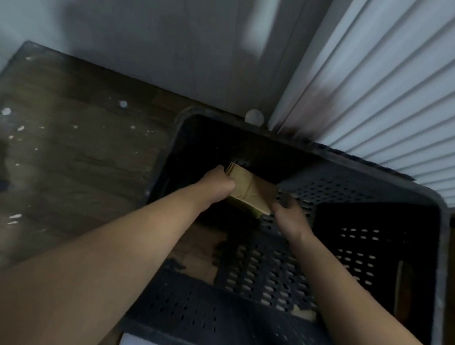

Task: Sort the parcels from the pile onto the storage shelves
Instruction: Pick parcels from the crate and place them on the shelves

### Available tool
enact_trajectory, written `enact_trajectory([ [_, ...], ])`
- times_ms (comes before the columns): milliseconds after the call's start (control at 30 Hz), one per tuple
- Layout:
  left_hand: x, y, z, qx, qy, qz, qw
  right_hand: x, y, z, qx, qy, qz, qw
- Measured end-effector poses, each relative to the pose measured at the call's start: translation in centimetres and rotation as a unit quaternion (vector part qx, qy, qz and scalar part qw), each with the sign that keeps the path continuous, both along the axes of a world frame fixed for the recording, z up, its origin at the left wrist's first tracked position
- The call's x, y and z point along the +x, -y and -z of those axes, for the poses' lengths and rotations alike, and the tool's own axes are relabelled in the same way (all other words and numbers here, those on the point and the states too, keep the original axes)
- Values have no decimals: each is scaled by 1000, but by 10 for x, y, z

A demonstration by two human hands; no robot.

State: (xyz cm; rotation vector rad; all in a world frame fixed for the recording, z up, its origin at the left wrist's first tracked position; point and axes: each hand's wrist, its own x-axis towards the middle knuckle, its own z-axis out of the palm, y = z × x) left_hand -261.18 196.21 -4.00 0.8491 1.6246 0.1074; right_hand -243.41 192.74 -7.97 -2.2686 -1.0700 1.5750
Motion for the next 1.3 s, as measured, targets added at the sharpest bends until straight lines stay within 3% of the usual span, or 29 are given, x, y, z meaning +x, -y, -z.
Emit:
enact_trajectory([
  [100, -2, 2, 17, -34, 9, -28, 999, -7, 2, 7, -26, -50, 35, 998],
  [200, -6, 14, 14, -70, 38, -118, 990, -9, 12, -2, -46, -86, 94, 991],
  [567, -20, 90, -105, -148, 105, -288, 940, -12, 60, -133, -35, -96, 125, 987],
  [833, -30, 114, -199, -40, 56, -283, 957, -29, 67, -238, -10, -35, 85, 996],
  [900, -35, 119, -224, -10, 46, -283, 958, -29, 63, -266, 4, -62, 92, 994],
  [1133, -54, 146, -309, 29, 104, -379, 919, -27, 51, -361, -39, -141, -101, 984],
  [1233, -54, 149, -357, 41, 47, -392, 918, -37, 52, -411, 10, -134, -138, 981],
  [1300, -54, 144, -392, 43, 58, -430, 900, -46, 53, -445, 70, -109, -163, 978],
])
